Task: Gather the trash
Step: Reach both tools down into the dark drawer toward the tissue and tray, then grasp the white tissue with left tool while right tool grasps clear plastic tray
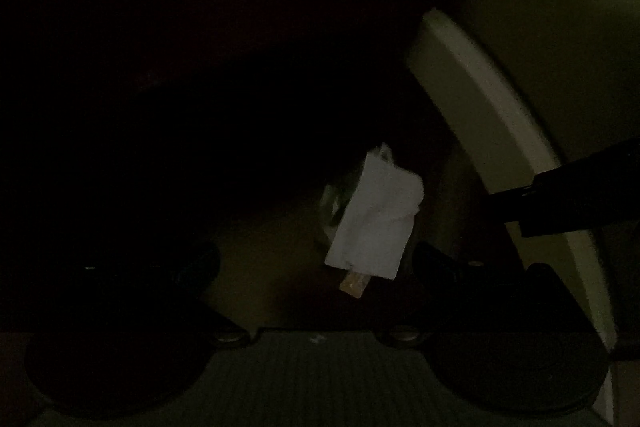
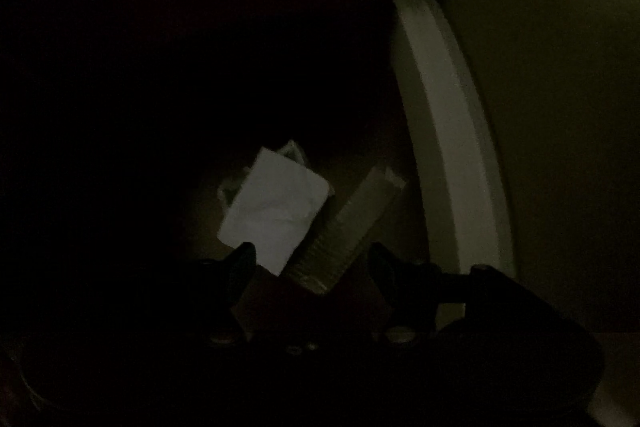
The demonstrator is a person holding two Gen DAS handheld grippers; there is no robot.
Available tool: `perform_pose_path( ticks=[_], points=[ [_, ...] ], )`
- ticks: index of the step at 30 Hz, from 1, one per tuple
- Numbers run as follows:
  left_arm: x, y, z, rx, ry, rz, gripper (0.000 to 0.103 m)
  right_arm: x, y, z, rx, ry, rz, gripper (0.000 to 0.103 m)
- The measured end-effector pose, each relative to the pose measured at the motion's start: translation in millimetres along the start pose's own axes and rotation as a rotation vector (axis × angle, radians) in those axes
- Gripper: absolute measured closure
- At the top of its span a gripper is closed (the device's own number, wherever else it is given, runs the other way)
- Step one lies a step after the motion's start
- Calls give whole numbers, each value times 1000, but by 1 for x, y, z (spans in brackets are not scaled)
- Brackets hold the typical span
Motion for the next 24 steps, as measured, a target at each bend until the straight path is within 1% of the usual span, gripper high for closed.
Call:
perform_pose_path(
  ticks=[3,9,12,15,17,18,19,23,24],
  points=[
    [7,-32,-6,15,-7,18,1,0,-30,-6,20,-17,15,41],
    [15,-81,-17,44,-26,43,1,-5,-69,-11,63,-34,40,42],
    [15,-96,-23,64,-50,54,12,-6,-84,-14,65,-41,48,42],
    [15,-107,-26,71,-61,62,14,-7,-94,-14,72,-33,50,42],
    [16,-114,-29,68,-70,69,22,-8,-101,-14,75,-36,52,42],
    [17,-117,-32,69,-79,76,30,-8,-103,-15,74,-39,53,42],
    [17,-119,-34,68,-89,78,33,-8,-106,-16,74,-46,57,42],
    [16,-125,-44,71,-135,60,34,-8,-115,-18,88,-59,70,43],
    [15,-126,-45,72,-145,58,37,-8,-117,-19,90,-59,71,44]
  ],
)
Point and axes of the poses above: each gripper's, at about its wrist camera, not at the fingertips, and y roughly against the way its jaws point, z to its left, x to its underside, the point moved 2 cm from there along -y, roughly the way its jaws point, and after that the axes turned 14 degrees about -y, right-handed, at the moved point
